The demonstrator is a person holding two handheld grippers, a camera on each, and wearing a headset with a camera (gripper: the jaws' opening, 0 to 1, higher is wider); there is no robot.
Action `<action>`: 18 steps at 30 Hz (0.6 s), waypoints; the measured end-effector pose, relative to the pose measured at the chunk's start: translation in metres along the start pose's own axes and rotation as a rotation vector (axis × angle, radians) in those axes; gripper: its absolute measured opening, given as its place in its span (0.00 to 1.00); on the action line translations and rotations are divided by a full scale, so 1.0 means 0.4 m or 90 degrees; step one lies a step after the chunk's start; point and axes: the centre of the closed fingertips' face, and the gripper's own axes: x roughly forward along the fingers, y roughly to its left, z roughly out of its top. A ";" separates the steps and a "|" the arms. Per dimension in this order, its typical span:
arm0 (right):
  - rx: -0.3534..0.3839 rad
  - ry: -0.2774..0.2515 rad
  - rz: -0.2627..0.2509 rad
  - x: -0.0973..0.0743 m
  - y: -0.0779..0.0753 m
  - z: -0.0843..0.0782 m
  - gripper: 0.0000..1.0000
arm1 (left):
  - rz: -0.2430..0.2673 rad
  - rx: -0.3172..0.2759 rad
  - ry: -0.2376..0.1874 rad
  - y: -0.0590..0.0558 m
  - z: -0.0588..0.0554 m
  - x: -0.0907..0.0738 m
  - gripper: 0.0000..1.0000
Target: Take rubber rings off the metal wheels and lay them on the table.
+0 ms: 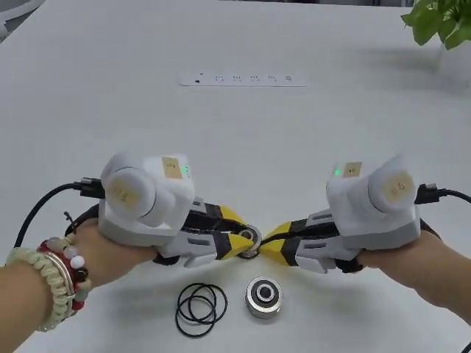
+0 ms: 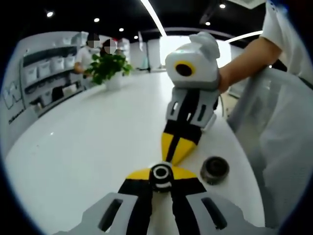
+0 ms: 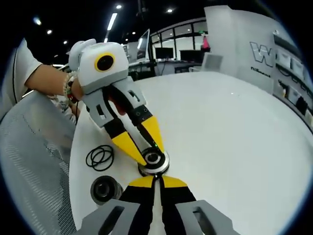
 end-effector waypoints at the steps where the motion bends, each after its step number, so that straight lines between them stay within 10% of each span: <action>1: -0.002 0.002 -0.001 0.000 0.000 0.000 0.01 | 0.000 0.000 0.000 0.000 0.000 0.000 0.15; 13: 0.049 0.015 -0.018 0.001 -0.003 0.001 0.00 | 0.005 0.000 -0.011 0.001 0.002 0.002 0.15; 18: 0.148 0.005 -0.022 0.002 -0.014 -0.002 0.00 | 0.008 0.002 -0.014 0.002 0.001 0.001 0.14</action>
